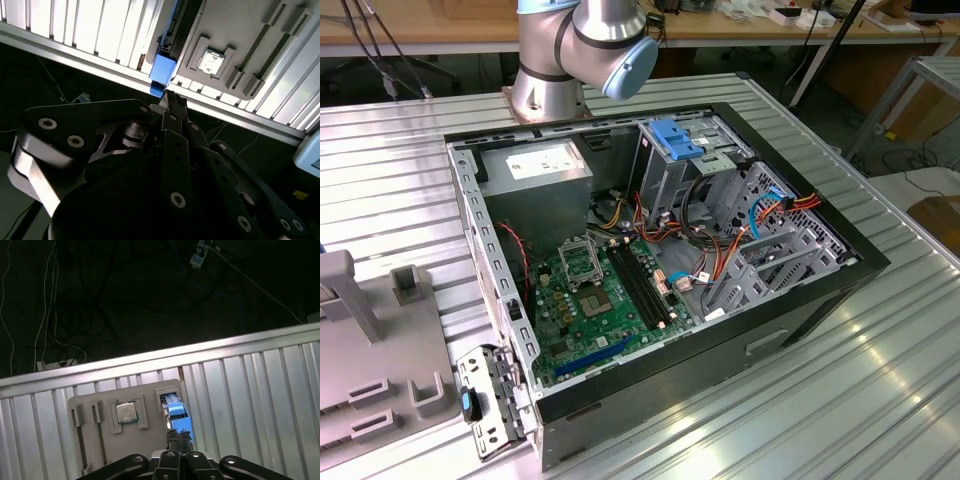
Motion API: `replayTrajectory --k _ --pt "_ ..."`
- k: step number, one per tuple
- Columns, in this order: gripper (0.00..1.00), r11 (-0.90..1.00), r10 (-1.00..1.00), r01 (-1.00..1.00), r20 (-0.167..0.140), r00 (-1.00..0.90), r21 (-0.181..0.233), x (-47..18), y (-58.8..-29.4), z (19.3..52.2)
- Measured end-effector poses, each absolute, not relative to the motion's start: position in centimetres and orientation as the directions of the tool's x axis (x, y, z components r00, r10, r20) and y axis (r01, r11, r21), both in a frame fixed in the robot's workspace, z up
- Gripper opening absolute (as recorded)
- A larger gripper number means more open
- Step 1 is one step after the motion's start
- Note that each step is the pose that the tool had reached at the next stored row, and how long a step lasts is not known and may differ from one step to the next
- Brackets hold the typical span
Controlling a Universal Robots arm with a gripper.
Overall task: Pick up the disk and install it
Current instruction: 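Pick up the disk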
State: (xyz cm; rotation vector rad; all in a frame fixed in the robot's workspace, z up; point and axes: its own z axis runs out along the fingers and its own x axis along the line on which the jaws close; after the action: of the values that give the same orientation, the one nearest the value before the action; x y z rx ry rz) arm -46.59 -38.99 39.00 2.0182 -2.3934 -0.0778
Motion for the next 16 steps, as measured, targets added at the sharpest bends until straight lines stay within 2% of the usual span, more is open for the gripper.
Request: replayTrajectory --k 9,16 --pt "0.11 0.013 -1.000 -0.999 -0.020 -0.014 0.043 -46.58 -38.99 38.89" --pt "0.11 -0.012 -1.000 -1.000 -0.017 0.012 0.000 -46.58 -39.00 38.52"
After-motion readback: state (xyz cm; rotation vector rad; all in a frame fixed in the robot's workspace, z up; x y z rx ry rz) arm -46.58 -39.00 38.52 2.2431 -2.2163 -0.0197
